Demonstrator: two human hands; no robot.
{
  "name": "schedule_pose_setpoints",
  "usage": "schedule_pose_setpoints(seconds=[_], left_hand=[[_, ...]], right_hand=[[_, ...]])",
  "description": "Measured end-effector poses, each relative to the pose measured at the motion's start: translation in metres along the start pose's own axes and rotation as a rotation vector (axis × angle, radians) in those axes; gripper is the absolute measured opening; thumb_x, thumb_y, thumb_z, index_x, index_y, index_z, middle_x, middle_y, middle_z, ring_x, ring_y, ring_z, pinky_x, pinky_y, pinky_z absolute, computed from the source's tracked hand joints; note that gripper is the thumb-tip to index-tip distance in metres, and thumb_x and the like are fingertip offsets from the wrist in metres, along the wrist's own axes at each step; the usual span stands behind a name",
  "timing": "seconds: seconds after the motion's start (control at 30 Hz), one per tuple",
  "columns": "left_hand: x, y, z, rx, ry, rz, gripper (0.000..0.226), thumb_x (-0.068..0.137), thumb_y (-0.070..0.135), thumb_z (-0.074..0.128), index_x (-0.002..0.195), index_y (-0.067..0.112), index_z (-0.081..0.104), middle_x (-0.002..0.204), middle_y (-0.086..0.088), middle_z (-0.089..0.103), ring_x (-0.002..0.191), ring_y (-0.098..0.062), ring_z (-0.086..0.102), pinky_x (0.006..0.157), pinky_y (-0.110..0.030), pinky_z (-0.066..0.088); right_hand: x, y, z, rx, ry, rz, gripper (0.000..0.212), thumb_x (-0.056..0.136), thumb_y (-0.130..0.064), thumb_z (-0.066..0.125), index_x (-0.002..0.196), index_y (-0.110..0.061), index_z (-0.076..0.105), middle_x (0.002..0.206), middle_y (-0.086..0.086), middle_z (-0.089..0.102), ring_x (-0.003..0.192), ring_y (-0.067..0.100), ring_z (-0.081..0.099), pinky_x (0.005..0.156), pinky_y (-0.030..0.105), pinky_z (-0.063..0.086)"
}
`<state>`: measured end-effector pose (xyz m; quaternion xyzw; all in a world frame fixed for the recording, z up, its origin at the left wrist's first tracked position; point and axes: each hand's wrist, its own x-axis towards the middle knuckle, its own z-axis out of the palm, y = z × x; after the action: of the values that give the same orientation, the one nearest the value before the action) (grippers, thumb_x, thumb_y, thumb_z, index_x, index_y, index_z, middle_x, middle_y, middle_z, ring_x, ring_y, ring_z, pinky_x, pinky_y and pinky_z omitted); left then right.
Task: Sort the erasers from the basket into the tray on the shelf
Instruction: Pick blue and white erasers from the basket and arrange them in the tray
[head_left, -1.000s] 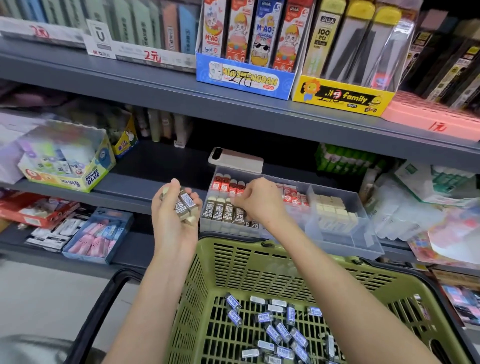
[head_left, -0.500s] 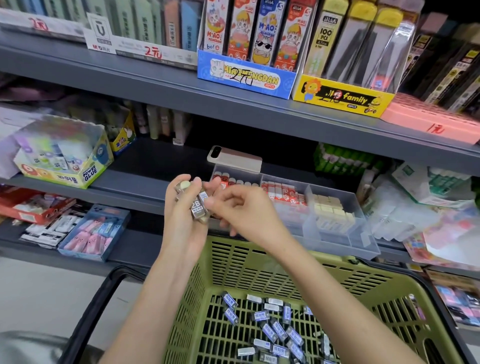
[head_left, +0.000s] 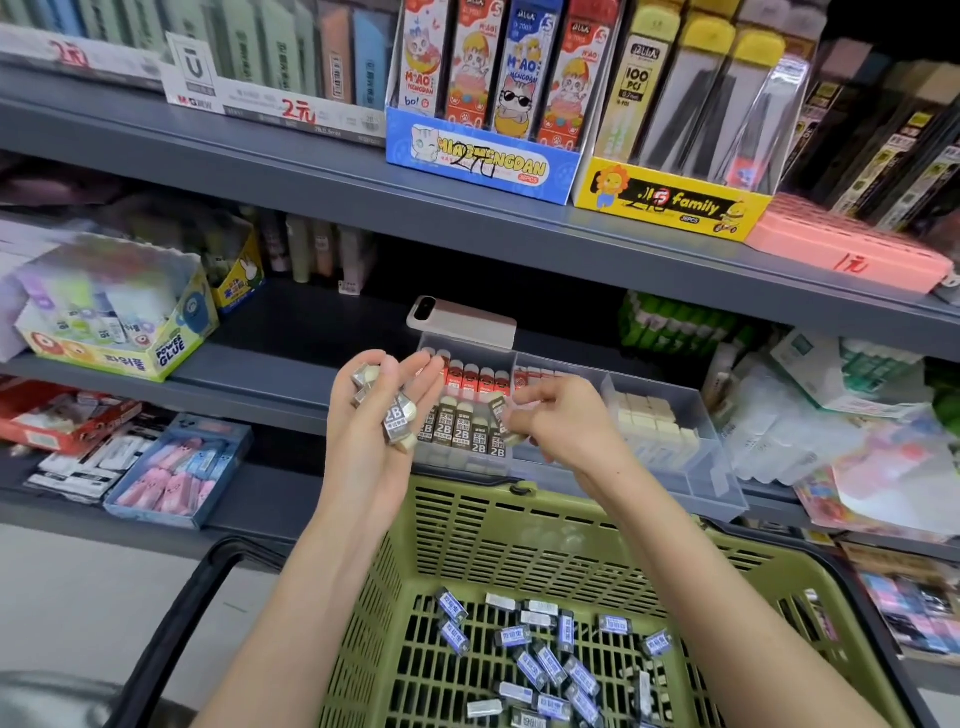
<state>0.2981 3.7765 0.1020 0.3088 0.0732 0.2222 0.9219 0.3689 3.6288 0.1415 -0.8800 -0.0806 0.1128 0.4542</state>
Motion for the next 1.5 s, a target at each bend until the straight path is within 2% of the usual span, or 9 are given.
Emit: schedule_pose_setpoints(seconds=[0.13, 0.37, 0.53, 0.63, 0.73, 0.93, 1.13, 1.37, 1.5], left_hand=[[-0.001, -0.003, -0.001, 0.046, -0.011, 0.012, 0.024, 0.084, 0.025, 0.062, 0.104, 0.014, 0.055, 0.106, -0.015, 0.071, 0.110, -0.032, 0.064, 0.091, -0.037, 0.053], [-0.001, -0.006, 0.001, 0.011, -0.030, -0.017, 0.023, 0.084, 0.027, 0.061, 0.103, 0.014, 0.056, 0.113, -0.019, 0.068, 0.110, -0.034, 0.063, 0.089, -0.039, 0.054], [-0.002, -0.006, 0.003, -0.041, -0.053, -0.053, 0.023, 0.086, 0.026, 0.059, 0.104, 0.012, 0.055, 0.117, -0.022, 0.066, 0.111, -0.034, 0.063, 0.082, -0.033, 0.055], [-0.003, -0.005, 0.004, -0.050, -0.046, -0.064, 0.024, 0.086, 0.025, 0.059, 0.105, 0.012, 0.055, 0.117, -0.022, 0.066, 0.110, -0.034, 0.063, 0.082, -0.034, 0.055], [-0.003, -0.005, 0.004, -0.050, -0.042, -0.069, 0.024, 0.085, 0.025, 0.059, 0.104, 0.012, 0.055, 0.115, -0.022, 0.066, 0.109, -0.035, 0.064, 0.082, -0.034, 0.055], [-0.002, -0.004, 0.004, -0.041, -0.034, -0.066, 0.022, 0.086, 0.026, 0.059, 0.103, 0.012, 0.054, 0.114, -0.022, 0.067, 0.108, -0.034, 0.064, 0.080, -0.033, 0.056], [-0.001, -0.004, 0.004, -0.039, -0.035, -0.059, 0.023, 0.085, 0.026, 0.061, 0.102, 0.012, 0.055, 0.113, -0.022, 0.067, 0.109, -0.035, 0.064, 0.082, -0.035, 0.056], [-0.002, -0.005, 0.005, -0.028, -0.044, -0.070, 0.023, 0.086, 0.025, 0.059, 0.104, 0.012, 0.055, 0.116, -0.022, 0.066, 0.109, -0.035, 0.064, 0.081, -0.034, 0.056], [-0.001, -0.006, 0.004, -0.047, -0.063, -0.075, 0.024, 0.086, 0.025, 0.058, 0.105, 0.011, 0.054, 0.117, -0.022, 0.065, 0.110, -0.034, 0.064, 0.083, -0.036, 0.056]], right_hand=[[0.002, 0.000, 0.018, -0.224, 0.081, -0.061, 0.015, 0.081, -0.016, 0.066, 0.067, -0.012, 0.069, 0.082, 0.004, 0.072, 0.079, 0.015, 0.063, 0.071, 0.028, 0.049], [-0.004, -0.009, 0.035, -0.582, 0.092, -0.197, 0.020, 0.087, -0.017, 0.056, 0.076, -0.007, 0.069, 0.082, 0.006, 0.069, 0.082, 0.023, 0.063, 0.070, 0.030, 0.050], [0.001, -0.005, 0.026, -0.446, 0.002, -0.171, 0.011, 0.084, -0.022, 0.066, 0.092, -0.015, 0.069, 0.084, -0.002, 0.065, 0.089, 0.018, 0.062, 0.080, 0.030, 0.050], [0.004, -0.004, 0.023, -0.350, -0.052, -0.121, 0.037, 0.082, -0.030, 0.068, 0.117, -0.018, 0.062, 0.110, -0.001, 0.064, 0.102, 0.017, 0.059, 0.084, 0.028, 0.046], [0.009, -0.005, 0.022, -0.408, -0.102, -0.131, 0.046, 0.079, -0.034, 0.072, 0.121, -0.020, 0.061, 0.121, -0.002, 0.061, 0.109, 0.018, 0.057, 0.082, 0.026, 0.043], [0.009, -0.006, 0.022, -0.216, -0.059, -0.054, 0.031, 0.076, -0.008, 0.066, 0.106, -0.013, 0.066, 0.101, 0.003, 0.066, 0.096, 0.020, 0.062, 0.079, 0.027, 0.049], [0.004, -0.004, 0.025, -0.464, 0.039, -0.172, 0.029, 0.080, -0.013, 0.060, 0.108, -0.014, 0.064, 0.107, 0.002, 0.064, 0.088, 0.015, 0.051, 0.071, 0.024, 0.040], [0.002, -0.002, 0.025, -0.694, 0.023, -0.281, 0.020, 0.084, -0.012, 0.058, 0.098, -0.011, 0.071, 0.096, 0.005, 0.070, 0.103, 0.025, 0.056, 0.088, 0.034, 0.048], [0.000, 0.002, 0.024, -0.541, 0.012, -0.284, 0.042, 0.082, -0.006, 0.060, 0.123, -0.014, 0.060, 0.098, 0.004, 0.070, 0.099, 0.021, 0.061, 0.091, 0.036, 0.050]])
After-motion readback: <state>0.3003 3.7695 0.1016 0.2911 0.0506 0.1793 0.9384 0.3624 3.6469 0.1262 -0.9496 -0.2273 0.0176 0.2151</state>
